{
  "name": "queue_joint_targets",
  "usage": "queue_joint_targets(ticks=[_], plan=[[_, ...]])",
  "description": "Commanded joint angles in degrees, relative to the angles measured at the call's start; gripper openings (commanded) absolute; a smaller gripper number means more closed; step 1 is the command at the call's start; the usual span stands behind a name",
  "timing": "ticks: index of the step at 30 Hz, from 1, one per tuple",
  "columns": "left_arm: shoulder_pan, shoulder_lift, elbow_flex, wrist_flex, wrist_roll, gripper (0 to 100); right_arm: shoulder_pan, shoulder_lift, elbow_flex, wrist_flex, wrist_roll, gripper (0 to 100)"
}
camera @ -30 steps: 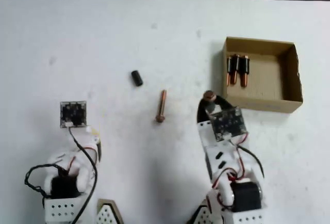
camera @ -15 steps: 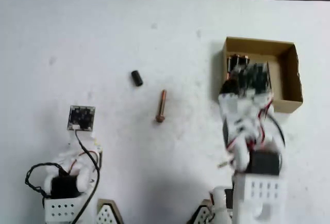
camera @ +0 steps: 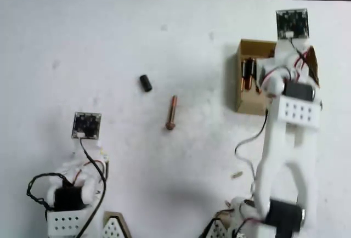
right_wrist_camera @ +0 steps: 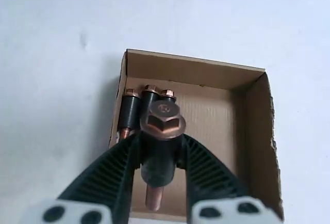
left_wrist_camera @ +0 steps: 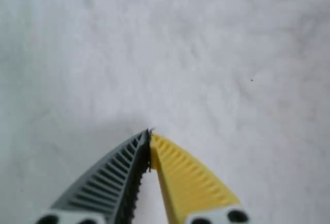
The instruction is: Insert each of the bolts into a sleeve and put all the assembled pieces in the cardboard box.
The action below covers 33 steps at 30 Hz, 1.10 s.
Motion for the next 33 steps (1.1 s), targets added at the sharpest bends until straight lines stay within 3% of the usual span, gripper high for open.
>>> queue_joint_targets(ticks=[1,15,33], plan=[[-0.4,-0.04,-0.09,0.35,-0.18,2,0.92,8.22,-10.29,-1.36,0.79,1.6],[-0.48,-0.04,-0.09,0.35,-0.18,2,6.02,46.99,-41.58,-0.75,0.7,1.6],[-0.48,-0.04,-0.09,0.35,-0.18,2,3.82,75.74,-81.05,21.49,2.46,1.9]])
